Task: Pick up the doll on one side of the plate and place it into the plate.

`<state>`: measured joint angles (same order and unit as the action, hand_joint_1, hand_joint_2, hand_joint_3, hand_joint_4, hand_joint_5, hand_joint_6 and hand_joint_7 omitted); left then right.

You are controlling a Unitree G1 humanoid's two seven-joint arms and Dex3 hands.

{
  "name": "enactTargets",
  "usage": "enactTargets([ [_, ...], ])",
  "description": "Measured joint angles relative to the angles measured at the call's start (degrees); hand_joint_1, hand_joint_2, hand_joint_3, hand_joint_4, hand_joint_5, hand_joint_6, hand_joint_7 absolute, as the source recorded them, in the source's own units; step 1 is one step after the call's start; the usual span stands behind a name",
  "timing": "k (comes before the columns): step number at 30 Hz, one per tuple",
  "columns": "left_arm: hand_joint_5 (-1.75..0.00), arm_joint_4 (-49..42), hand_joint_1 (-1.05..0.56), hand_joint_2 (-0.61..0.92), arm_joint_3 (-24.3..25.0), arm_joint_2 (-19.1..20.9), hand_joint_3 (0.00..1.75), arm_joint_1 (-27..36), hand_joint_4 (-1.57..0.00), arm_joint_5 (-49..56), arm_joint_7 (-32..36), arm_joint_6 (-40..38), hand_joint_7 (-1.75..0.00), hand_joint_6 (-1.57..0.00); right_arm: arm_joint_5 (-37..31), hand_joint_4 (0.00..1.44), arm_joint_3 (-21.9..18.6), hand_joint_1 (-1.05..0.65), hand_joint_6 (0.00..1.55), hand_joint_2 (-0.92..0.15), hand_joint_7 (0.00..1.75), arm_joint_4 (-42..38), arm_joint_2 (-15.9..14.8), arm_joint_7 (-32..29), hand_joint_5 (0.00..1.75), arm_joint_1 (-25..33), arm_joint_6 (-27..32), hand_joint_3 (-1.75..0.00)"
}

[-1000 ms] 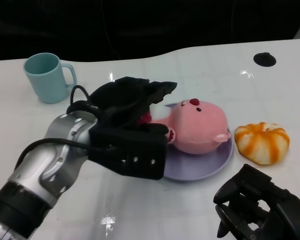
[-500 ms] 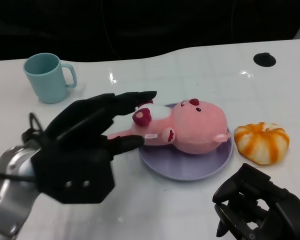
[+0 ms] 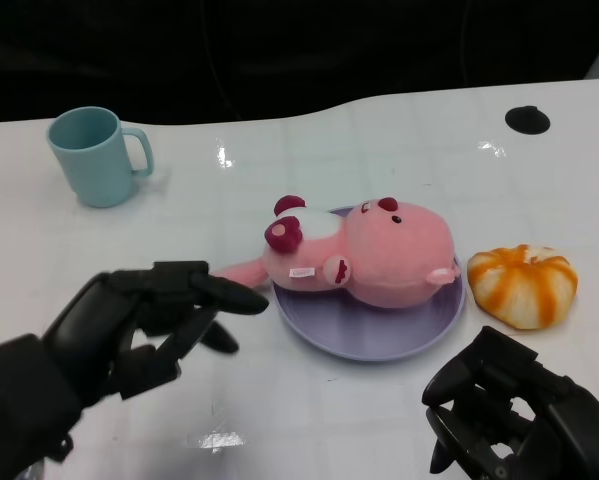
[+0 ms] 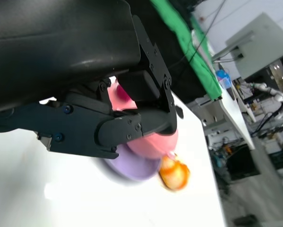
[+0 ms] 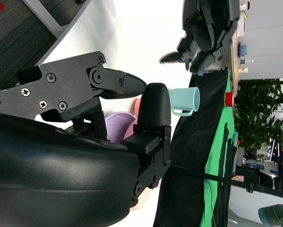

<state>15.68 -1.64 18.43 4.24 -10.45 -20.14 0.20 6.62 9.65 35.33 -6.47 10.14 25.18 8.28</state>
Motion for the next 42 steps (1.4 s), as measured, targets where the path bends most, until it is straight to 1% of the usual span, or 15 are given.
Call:
enactTargets([
  [2,-1.50,3.5,-0.03,0.50,1.4,-0.4,1.30,1.8,-0.78,-5.2,0.0,-6.7,-1.22,-0.76,0.0,0.61,-0.1,-0.39,0.51,-0.92,1.56,0.0,0.0,0.0,1.68,-0.1,0.1,-0.48],
  [3,-1.54,5.4,-0.04,0.51,2.1,-0.6,1.31,2.6,-0.79,-7.8,0.1,-10.2,-1.27,-0.76,0.0,0.61,-0.1,-0.39,0.51,-0.92,1.56,0.0,0.0,0.0,1.68,-0.1,0.1,-0.48],
  [4,-1.57,7.2,-0.04,0.51,2.7,-0.8,1.31,3.4,-0.80,-10.0,0.5,-13.9,-1.31,-0.76,0.1,0.61,-0.2,-0.38,0.51,-0.92,1.56,0.0,0.0,0.0,1.68,-0.1,0.1,-0.48],
  [7,-1.66,10.8,-0.07,0.51,3.3,-1.8,1.29,5.2,-0.85,-13.0,2.4,-21.2,-1.44,-0.80,0.3,0.60,-0.8,-0.38,0.51,-0.92,1.56,0.0,-0.1,0.2,1.69,-0.1,0.1,-0.49],
  [10,-1.73,12.5,-0.06,0.52,3.3,-2.9,1.31,6.2,-0.88,-13.9,4.2,-25.4,-1.56,-0.81,0.7,0.60,-1.3,-0.38,0.51,-0.92,1.55,0.0,-0.1,0.6,1.69,-0.1,0.1,-0.49],
  [12,-1.74,12.5,-0.08,0.49,3.3,-3.4,1.37,6.5,-0.92,-14.3,4.4,-26.3,-1.67,-0.78,1.3,0.60,-1.7,-0.38,0.51,-0.92,1.55,-0.1,-0.2,1.1,1.69,-0.1,0.1,-0.49],
  [14,-1.75,12.4,-0.08,0.47,3.4,-4.0,1.41,6.9,-0.94,-15.3,4.3,-27.2,-1.73,-0.76,1.4,0.61,-2.3,-0.38,0.51,-0.92,1.55,-0.4,-0.4,1.4,1.69,-0.1,0.0,-0.49],
  [17,-1.75,11.7,-0.08,0.42,3.9,-4.8,1.50,7.3,-0.95,-17.4,4.3,-29.6,-1.74,-0.75,1.4,0.61,-2.7,-0.37,0.51,-0.92,1.55,-0.7,-0.6,1.9,1.69,-0.1,0.0,-0.49],
  [20,-1.75,10.8,-0.08,0.40,4.1,-5.2,1.53,7.3,-0.97,-17.7,4.3,-31.3,-1.75,-0.75,1.4,0.61,-2.9,-0.36,0.51,-0.92,1.55,-0.9,-0.6,2.2,1.70,0.2,-0.4,-0.49],
  [27,-1.75,9.6,-0.10,0.39,4.1,-5.4,1.54,7.3,-1.01,-17.7,4.0,-32.2,-1.75,-0.78,1.3,0.60,-3.2,-0.36,0.51,-0.92,1.55,-2.1,-0.6,2.8,1.71,0.5,-2.4,-0.52],
  [32,-1.75,8.2,-0.10,0.38,4.4,-5.3,1.54,7.3,-1.01,-17.8,2.5,-32.1,-1.75,-0.78,1.0,0.59,-2.8,-0.36,0.50,-0.92,1.55,-2.2,-0.3,2.5,1.71,0.5,-2.4,-0.52],
  [42,-1.75,7.1,-0.12,0.38,5.7,-5.1,1.52,6.3,-1.00,-17.8,2.0,-32.1,-1.75,-0.78,-0.4,0.60,-1.2,-0.37,0.51,-0.92,1.57,-2.2,0.3,0.7,1.71,0.0,-2.1,-0.51],
])
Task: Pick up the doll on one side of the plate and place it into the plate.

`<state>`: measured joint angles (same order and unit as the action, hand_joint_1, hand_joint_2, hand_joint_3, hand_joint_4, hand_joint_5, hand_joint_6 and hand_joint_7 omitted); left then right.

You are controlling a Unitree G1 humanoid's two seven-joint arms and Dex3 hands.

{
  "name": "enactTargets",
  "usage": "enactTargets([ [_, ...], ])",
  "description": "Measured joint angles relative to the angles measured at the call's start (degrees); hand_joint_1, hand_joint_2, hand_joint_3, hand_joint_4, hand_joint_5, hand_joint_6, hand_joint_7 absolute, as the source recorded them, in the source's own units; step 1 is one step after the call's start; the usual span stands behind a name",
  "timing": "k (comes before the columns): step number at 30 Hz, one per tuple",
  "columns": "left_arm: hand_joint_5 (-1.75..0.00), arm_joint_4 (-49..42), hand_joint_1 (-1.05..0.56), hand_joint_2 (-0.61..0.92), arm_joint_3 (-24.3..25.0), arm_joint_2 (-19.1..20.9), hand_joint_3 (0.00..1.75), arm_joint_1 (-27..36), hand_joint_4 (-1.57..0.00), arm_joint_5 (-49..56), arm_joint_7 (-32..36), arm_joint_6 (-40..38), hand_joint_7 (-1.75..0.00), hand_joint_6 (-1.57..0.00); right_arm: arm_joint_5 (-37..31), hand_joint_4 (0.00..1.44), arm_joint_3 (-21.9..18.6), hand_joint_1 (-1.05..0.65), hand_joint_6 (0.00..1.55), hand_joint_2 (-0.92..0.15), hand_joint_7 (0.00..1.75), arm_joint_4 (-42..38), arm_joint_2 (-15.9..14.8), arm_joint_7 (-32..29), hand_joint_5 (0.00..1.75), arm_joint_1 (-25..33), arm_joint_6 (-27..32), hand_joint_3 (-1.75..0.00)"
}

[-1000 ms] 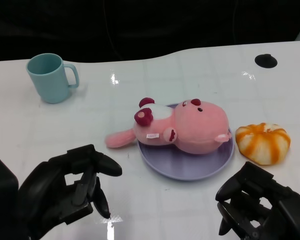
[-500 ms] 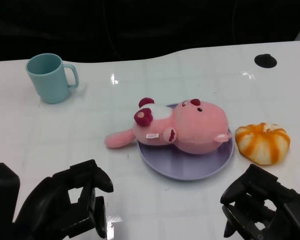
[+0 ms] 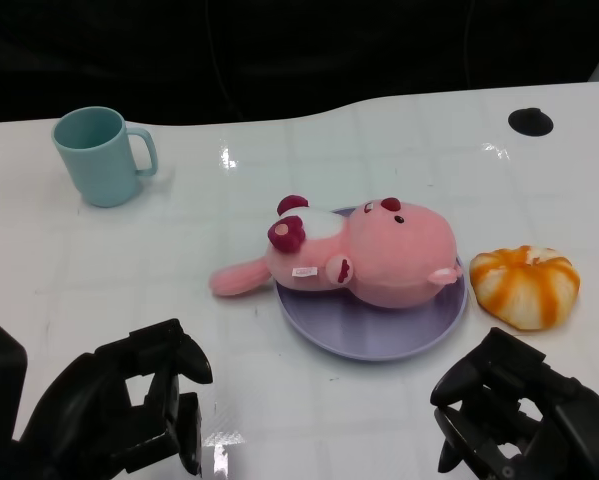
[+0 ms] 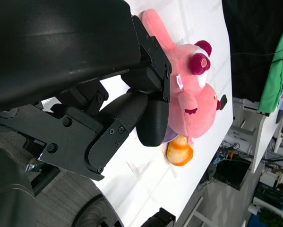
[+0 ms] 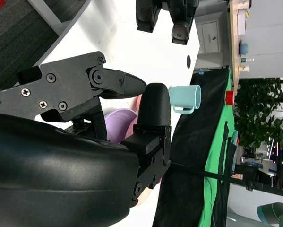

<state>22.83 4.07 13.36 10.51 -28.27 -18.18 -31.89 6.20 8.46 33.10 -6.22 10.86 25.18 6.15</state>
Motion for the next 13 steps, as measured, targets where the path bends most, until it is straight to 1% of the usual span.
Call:
enactTargets([
  [7,-1.75,-0.1,-0.10,0.39,0.1,0.1,1.52,-0.1,-0.99,0.0,0.0,0.0,-1.75,-0.77,-0.1,0.60,0.3,-0.37,0.51,-0.92,1.58,0.0,0.0,0.0,1.71,0.0,0.0,-0.51],
  [13,-1.75,-0.9,-0.08,0.41,1.2,0.1,1.50,-0.4,-0.97,0.0,-0.5,0.0,-1.75,-0.76,-0.6,0.60,0.4,-0.36,0.50,-0.92,1.58,0.0,0.0,-0.1,1.71,0.0,0.0,-0.51],
])
